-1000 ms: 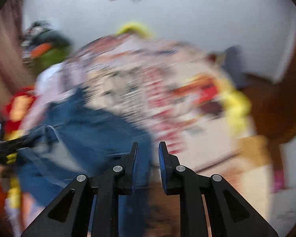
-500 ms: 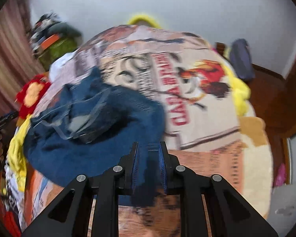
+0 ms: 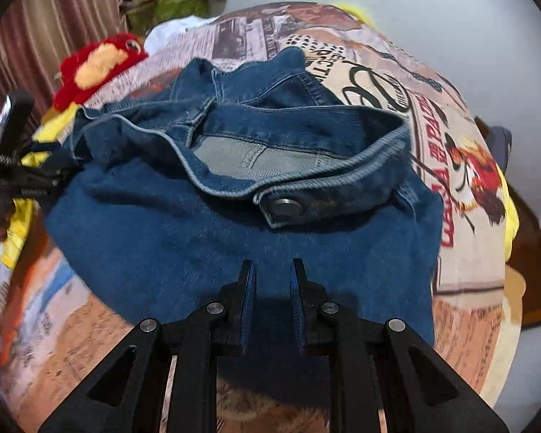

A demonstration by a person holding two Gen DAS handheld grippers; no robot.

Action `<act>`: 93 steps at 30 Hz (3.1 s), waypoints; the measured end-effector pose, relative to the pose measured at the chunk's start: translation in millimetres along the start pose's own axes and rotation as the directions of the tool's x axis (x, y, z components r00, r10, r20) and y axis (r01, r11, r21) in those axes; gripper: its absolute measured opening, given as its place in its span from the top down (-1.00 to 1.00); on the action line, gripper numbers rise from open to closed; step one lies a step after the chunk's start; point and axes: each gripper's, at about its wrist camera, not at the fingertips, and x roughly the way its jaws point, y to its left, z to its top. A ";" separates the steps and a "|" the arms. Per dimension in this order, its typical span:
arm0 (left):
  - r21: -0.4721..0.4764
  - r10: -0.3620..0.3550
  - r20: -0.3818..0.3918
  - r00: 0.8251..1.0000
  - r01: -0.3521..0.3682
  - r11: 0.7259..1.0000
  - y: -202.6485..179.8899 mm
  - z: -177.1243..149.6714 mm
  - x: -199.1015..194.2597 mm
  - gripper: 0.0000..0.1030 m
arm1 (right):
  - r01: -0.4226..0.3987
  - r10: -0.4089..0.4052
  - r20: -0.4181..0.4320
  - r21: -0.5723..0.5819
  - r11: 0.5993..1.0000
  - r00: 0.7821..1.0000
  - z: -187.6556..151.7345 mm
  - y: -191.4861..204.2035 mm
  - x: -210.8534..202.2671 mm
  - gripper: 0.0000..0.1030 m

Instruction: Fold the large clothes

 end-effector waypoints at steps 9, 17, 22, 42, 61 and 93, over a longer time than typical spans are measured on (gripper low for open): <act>-0.030 0.075 0.074 0.994 -0.073 0.997 5.5 67.9 14.4 -0.88 | -0.031 0.026 0.040 0.137 0.990 0.999 55.8 -38.6 26.1 0.72; -0.137 0.128 0.130 0.983 -0.110 0.984 31.9 115.0 8.2 -0.88 | -0.024 -0.006 0.079 0.381 0.924 0.997 76.2 -85.5 42.9 0.72; -0.200 0.154 0.189 0.970 -0.116 0.973 58.5 118.1 -21.1 -0.88 | 0.115 -0.154 0.119 0.289 0.950 0.981 72.7 -69.5 20.3 0.72; -0.029 -0.027 -0.014 1.000 0.027 0.999 34.5 -10.1 -7.8 -0.89 | -0.002 0.003 -0.026 0.050 0.999 1.000 39.5 31.0 21.9 0.72; -0.064 0.123 0.022 0.992 -0.121 0.991 64.1 -49.7 -7.8 -0.99 | 0.199 -0.196 0.035 -0.101 0.975 0.980 2.9 29.9 20.0 0.72; -0.436 -0.094 0.238 0.967 0.193 0.879 85.2 -101.4 -120.7 -0.97 | 0.173 -0.181 0.015 0.220 0.960 0.983 -57.4 -55.8 -67.1 0.71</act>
